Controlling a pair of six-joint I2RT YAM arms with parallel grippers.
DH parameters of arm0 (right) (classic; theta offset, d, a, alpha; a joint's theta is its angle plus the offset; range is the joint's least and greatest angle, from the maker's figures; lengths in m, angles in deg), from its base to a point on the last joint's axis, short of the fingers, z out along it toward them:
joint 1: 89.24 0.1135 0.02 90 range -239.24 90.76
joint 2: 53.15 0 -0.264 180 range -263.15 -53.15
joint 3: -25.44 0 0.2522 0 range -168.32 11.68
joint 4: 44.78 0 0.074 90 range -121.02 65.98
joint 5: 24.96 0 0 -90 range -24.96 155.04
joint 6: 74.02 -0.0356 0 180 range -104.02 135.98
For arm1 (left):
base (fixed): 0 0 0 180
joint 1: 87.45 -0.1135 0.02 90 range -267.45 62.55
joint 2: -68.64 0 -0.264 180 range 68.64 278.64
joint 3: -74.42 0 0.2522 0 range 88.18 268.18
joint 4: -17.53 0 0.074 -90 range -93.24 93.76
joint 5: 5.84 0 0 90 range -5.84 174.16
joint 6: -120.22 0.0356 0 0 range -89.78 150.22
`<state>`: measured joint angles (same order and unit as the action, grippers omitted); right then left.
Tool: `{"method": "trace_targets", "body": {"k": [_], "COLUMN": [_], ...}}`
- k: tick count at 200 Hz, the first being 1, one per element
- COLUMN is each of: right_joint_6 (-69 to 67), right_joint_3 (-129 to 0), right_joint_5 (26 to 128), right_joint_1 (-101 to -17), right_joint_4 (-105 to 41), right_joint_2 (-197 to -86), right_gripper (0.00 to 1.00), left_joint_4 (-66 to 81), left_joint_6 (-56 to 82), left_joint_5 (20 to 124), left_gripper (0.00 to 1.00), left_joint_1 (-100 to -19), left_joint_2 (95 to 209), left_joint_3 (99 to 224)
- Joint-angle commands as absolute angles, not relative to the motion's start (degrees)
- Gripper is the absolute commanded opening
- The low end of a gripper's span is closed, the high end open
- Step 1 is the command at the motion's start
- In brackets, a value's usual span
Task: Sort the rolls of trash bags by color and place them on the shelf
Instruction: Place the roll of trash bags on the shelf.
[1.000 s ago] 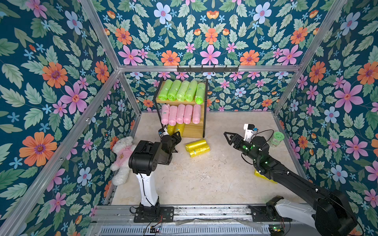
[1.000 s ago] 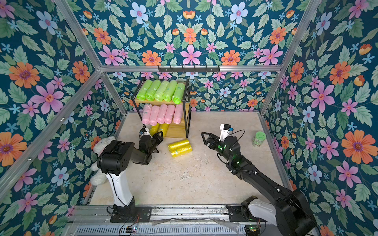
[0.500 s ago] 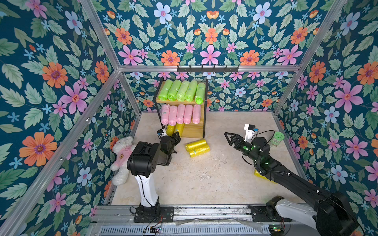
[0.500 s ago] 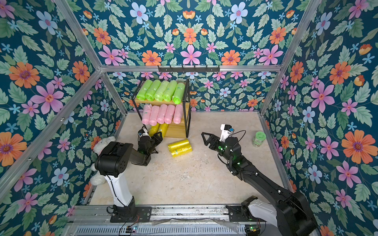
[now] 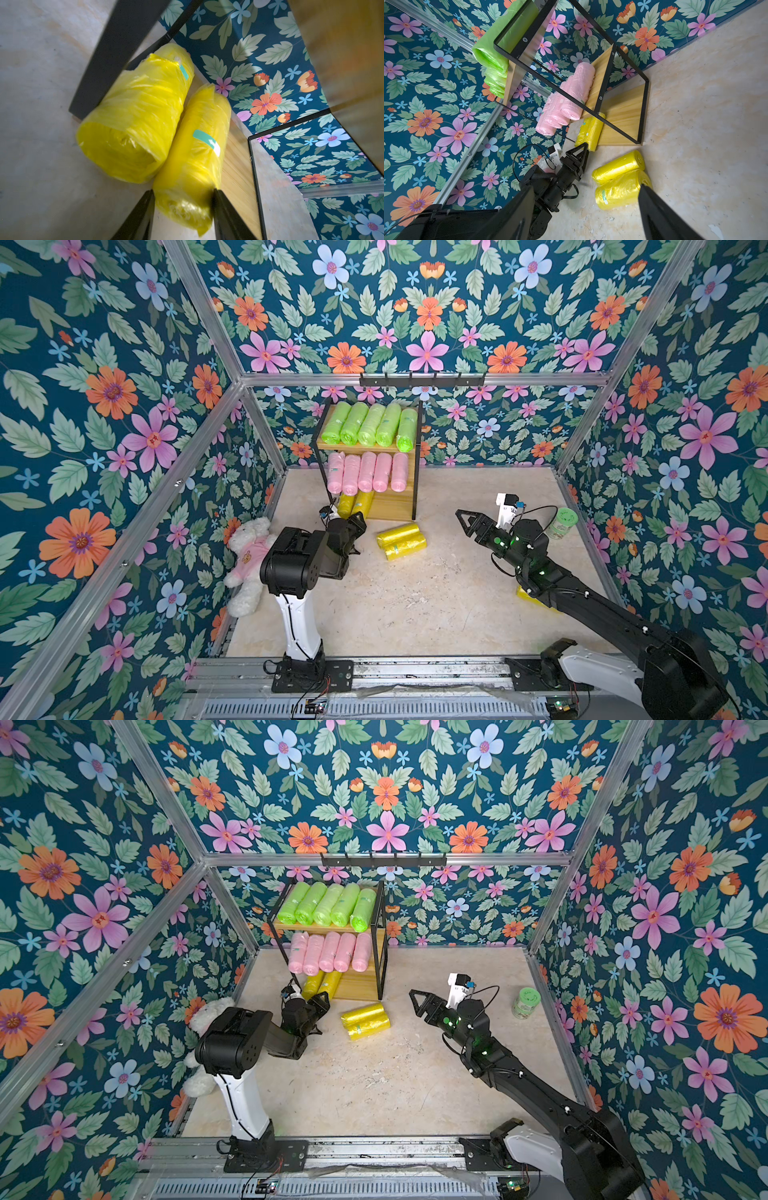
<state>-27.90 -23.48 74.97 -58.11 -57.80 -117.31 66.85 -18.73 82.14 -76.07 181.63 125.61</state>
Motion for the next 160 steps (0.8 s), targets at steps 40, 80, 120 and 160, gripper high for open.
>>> {"method": "trace_targets", "body": {"k": [40, 80, 120, 160], "right_joint_6": [-28.10, -28.07, -28.75, -28.01], "right_joint_3": [-23.96, -23.66, -23.15, -23.72], "right_joint_5": [74.63, 74.86, 75.83, 75.87], "right_joint_1": [-58.01, -58.04, -58.00, -57.56], "right_joint_4": [-58.97, -59.20, -60.53, -58.43], "right_joint_2": [-117.71, -118.10, -119.64, -120.58], "right_gripper": [0.84, 0.84, 0.83, 0.84], "left_joint_4": [65.98, 66.60, 67.65, 68.12], "left_joint_6": [-19.73, -20.53, -21.51, -21.40], "left_joint_5": [85.88, 85.89, 83.98, 81.97], "left_gripper": [0.49, 0.54, 0.67, 0.74], "left_joint_1": [-76.11, -75.98, -75.85, -75.50], "left_joint_2": [181.48, 179.85, 176.15, 166.68], "left_joint_3": [126.53, 124.82, 120.59, 111.29]}}
